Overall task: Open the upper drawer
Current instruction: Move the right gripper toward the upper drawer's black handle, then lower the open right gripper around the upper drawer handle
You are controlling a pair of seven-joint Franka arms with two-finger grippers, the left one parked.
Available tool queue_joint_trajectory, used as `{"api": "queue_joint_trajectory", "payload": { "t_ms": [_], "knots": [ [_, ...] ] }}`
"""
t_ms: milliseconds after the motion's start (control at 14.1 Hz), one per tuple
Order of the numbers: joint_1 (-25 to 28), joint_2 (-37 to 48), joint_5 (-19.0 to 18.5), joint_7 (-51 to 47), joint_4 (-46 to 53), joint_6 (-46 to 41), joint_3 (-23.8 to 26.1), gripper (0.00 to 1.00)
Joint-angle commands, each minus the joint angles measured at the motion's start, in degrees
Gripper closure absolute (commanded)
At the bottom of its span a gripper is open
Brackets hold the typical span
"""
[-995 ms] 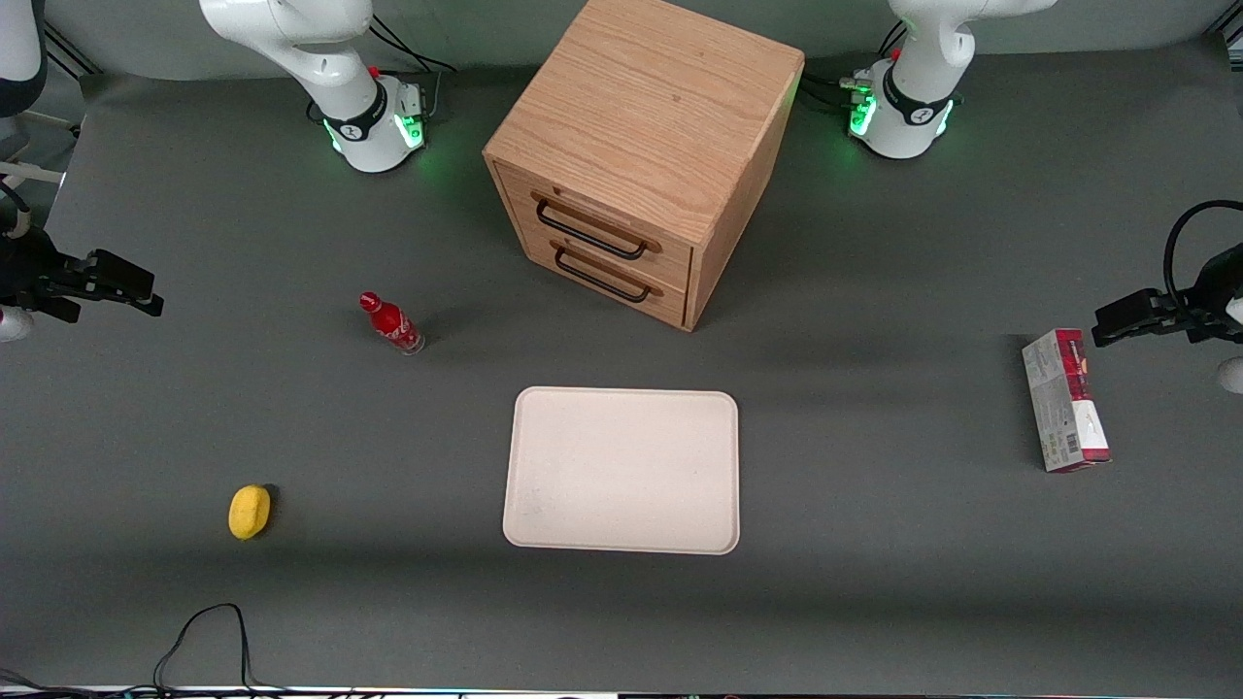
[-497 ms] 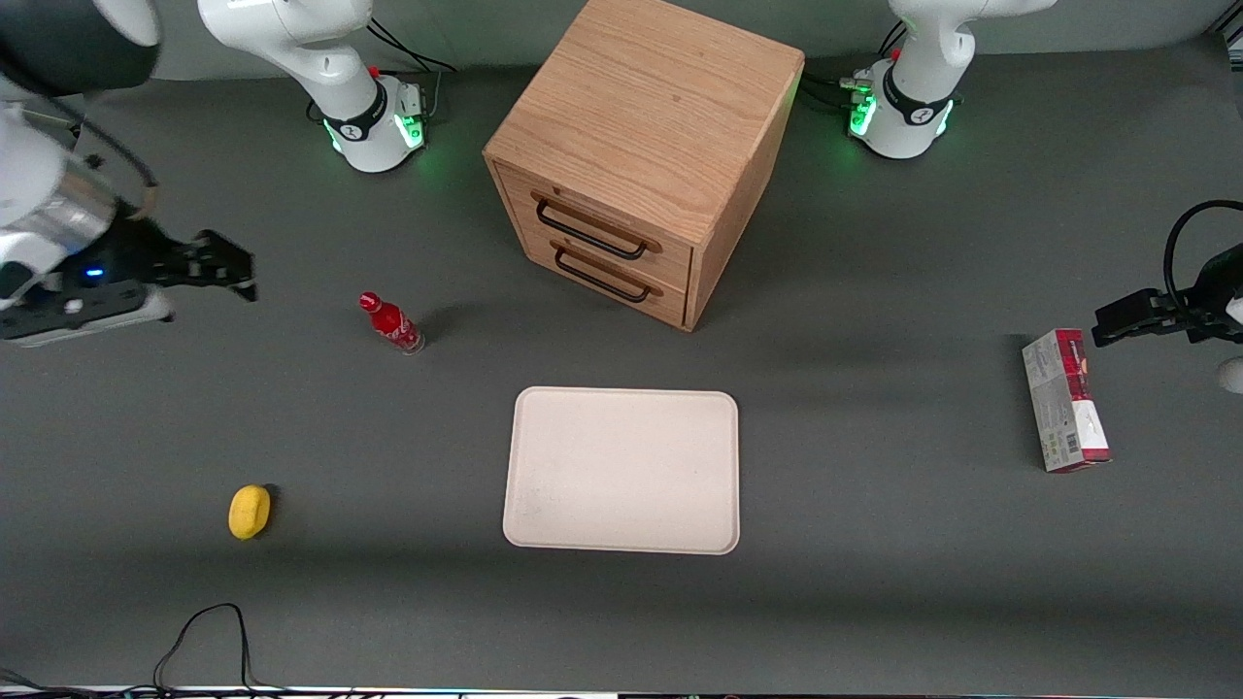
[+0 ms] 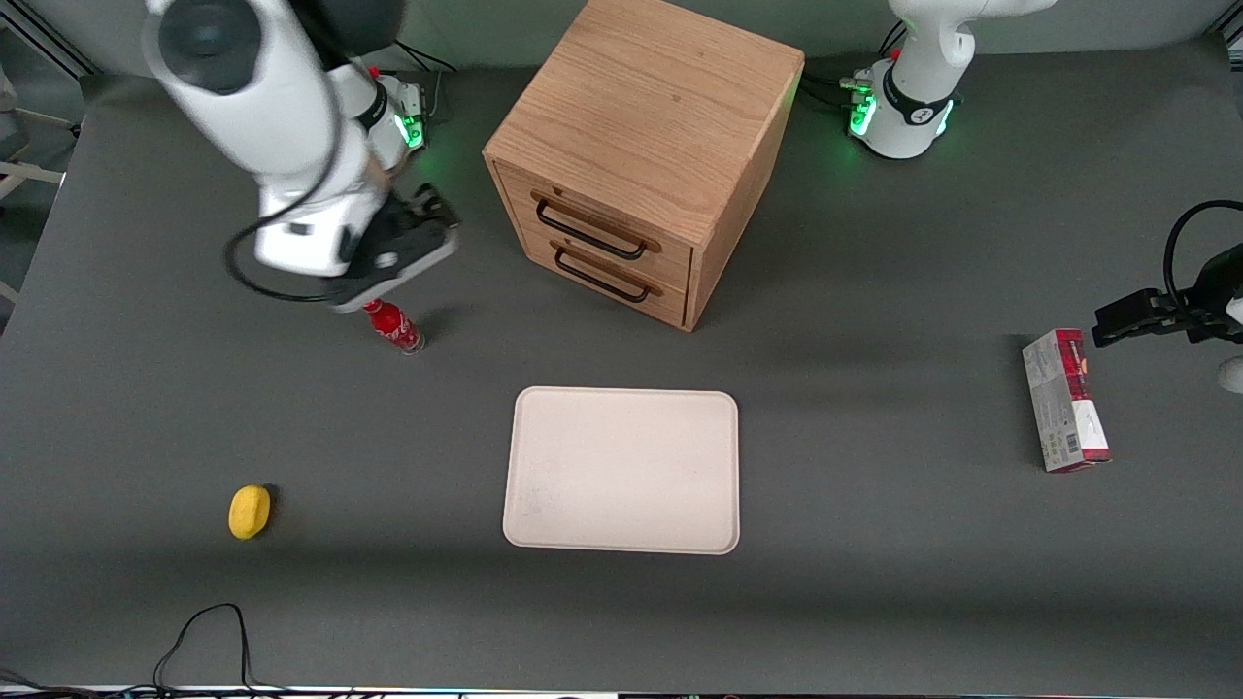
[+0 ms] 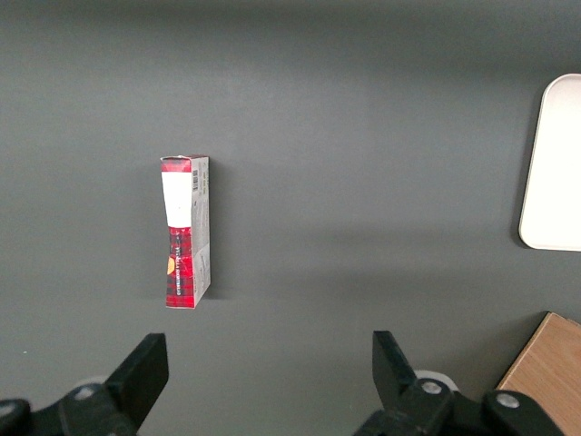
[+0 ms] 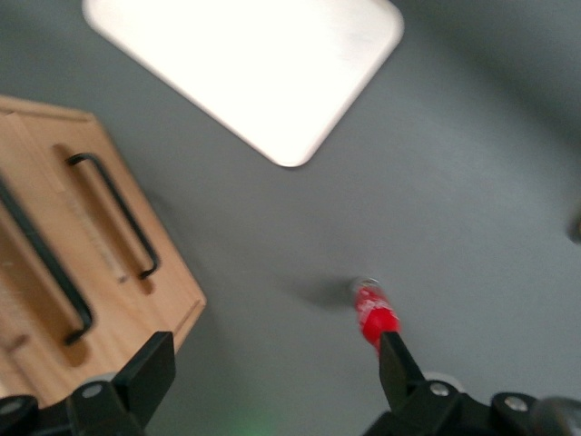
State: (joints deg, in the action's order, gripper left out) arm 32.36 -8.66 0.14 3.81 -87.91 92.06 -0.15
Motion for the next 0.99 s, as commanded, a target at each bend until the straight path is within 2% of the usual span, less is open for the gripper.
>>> {"api": "queue_joint_trajectory", "payload": {
  "t_ms": [0, 355, 640, 711, 853, 924],
  "knots": [
    [4.01, -3.46, 0.3, -0.21, 3.19, -0.48, -0.73, 0.0],
    [9.99, -4.96, 0.3, 0.49, 3.8, 1.28, -0.73, 0.0],
    [12.11, -5.58, 0.65, 2.5, 3.54, 1.46, -0.47, 0.0],
    [12.11, -5.49, 2.39, 6.08, 3.54, 1.46, -0.47, 0.0],
    [11.85, -5.31, 8.27, 10.06, 3.45, 1.54, -0.91, 0.0],
    [11.76, -5.31, 8.73, 10.59, 3.54, 1.63, -0.99, 0.0]
  ]
}}
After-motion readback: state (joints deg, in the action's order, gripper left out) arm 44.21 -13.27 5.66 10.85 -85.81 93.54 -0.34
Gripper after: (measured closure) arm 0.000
